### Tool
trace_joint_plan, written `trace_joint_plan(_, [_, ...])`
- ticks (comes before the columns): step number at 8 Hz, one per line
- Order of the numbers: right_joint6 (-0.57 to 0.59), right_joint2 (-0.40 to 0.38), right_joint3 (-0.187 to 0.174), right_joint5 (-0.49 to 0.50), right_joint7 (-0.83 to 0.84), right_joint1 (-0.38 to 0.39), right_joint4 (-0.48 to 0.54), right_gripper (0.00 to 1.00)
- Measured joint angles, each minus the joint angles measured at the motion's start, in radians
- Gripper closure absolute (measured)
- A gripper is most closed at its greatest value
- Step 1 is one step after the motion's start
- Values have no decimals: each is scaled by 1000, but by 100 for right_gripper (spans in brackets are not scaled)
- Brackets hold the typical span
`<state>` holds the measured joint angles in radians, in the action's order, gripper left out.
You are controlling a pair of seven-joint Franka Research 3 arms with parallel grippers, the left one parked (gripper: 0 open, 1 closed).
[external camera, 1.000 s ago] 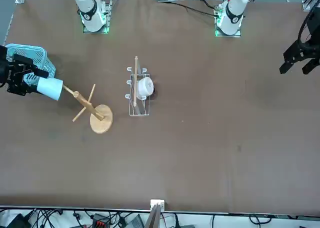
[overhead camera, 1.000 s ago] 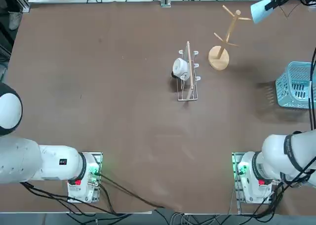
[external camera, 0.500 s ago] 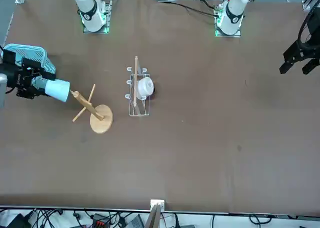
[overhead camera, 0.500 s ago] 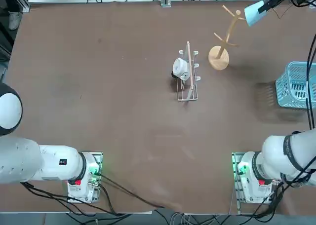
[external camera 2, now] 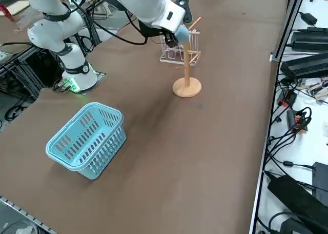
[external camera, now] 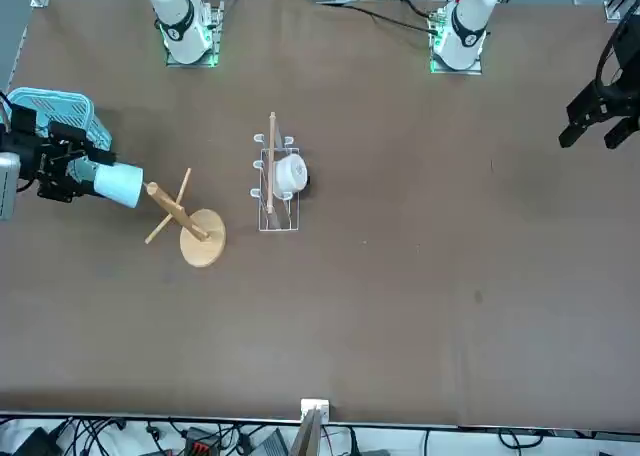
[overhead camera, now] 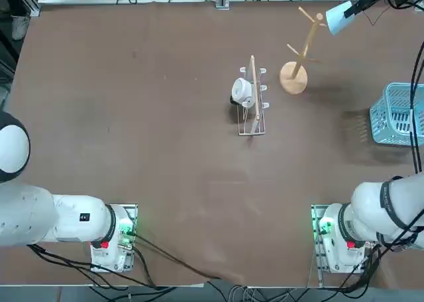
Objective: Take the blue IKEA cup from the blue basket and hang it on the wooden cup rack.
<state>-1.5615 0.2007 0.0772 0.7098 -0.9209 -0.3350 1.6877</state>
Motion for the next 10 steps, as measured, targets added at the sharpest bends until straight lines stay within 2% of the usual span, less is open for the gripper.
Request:
trace_joint_plan(6, [-18,16,0,5,0,21,0,13])
trace_joint_plan(7, [-20,16,0,7,0,21,0,3])
trace_joint_plan(10, [-22,16,-1,9,0,21,0,0])
